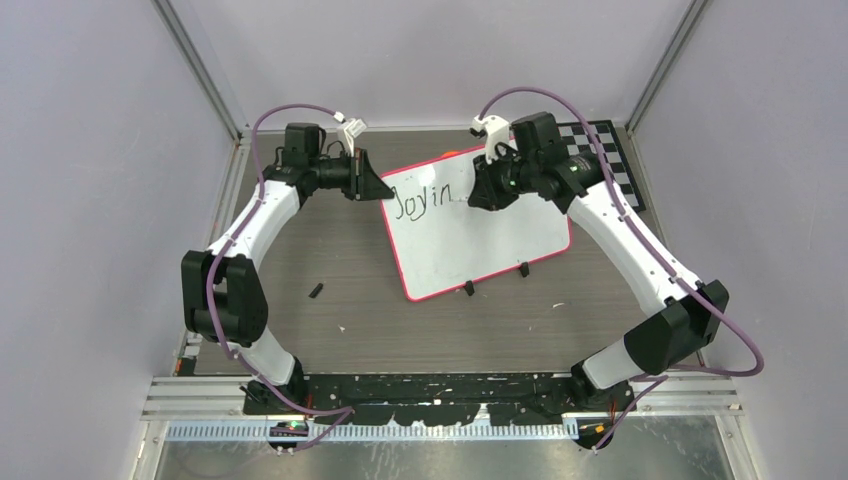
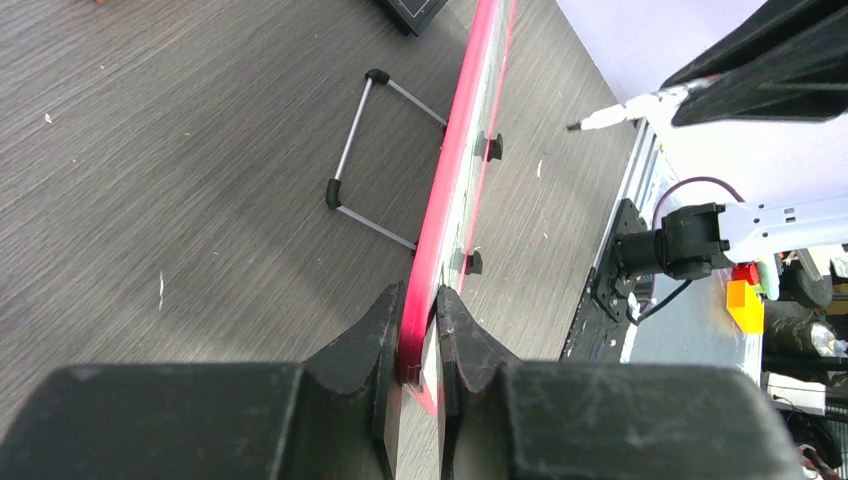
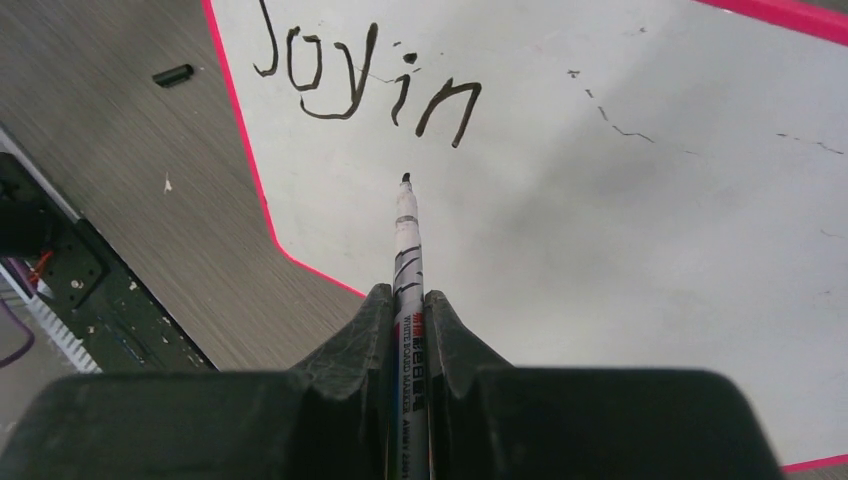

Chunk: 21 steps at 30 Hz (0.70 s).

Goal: Write a sentence on the whiteboard

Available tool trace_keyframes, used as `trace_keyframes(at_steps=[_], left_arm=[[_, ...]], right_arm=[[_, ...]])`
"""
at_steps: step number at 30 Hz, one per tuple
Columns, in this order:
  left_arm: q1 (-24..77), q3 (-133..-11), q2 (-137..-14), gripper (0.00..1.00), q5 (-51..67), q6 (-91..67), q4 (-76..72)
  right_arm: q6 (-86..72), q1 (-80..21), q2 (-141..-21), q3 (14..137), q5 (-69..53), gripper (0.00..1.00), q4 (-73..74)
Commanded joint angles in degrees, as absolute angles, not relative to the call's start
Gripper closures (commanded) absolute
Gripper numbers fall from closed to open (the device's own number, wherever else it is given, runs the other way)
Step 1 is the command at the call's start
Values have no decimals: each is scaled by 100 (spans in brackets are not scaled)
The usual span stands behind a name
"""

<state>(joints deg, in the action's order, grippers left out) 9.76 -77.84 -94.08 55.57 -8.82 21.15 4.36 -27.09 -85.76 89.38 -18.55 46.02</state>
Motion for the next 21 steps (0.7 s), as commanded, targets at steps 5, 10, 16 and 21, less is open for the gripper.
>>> trace_keyframes(at_steps=[5,10,16,21], left_arm=[[1034,-7936,-9308,100,5402,-256,2605],[1110,-7945,-9307,100,5265,-174,2698],[1149,-7972,-9303,100,5165,-115,2773],[1181,-7985,-9310,100,5143,-83,2797]], right_arm=[[493,-1839,-8405,9086,-3042,100,4594],[434,-1645,-8359,8829,-3007,100,4353],[325,-1615,-8342,8745,-2977,100,4140],[133,-1621,-8329,8702,-3002,100,3932]])
